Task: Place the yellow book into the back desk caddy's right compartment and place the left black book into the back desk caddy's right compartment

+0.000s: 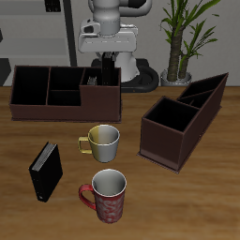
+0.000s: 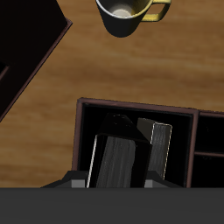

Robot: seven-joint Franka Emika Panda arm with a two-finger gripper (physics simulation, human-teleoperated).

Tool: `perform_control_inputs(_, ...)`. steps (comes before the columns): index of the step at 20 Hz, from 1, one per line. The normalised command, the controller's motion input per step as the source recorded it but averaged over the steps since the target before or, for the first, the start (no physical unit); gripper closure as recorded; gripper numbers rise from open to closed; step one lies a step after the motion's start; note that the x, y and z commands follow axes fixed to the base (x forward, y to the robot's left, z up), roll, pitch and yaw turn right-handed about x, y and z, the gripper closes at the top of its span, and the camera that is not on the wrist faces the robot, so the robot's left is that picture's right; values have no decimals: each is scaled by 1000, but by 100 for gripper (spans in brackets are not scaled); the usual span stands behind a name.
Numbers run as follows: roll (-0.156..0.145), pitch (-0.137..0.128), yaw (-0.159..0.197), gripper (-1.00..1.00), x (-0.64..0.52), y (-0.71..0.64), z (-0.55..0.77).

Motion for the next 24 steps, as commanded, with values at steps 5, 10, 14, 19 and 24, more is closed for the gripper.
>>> perform_control_inputs(5, -9, 71, -2, 100, 141, -74, -345)
perform_control_inputs(10, 20, 100, -43, -100, 184, 6, -295)
perform_control_inputs(14, 20, 8, 6, -100, 54, 64, 25)
perform_control_inputs(19, -8, -53, 33, -100, 38, 4, 159)
perform_control_inputs(24, -6, -17, -28, -100, 85, -87, 163)
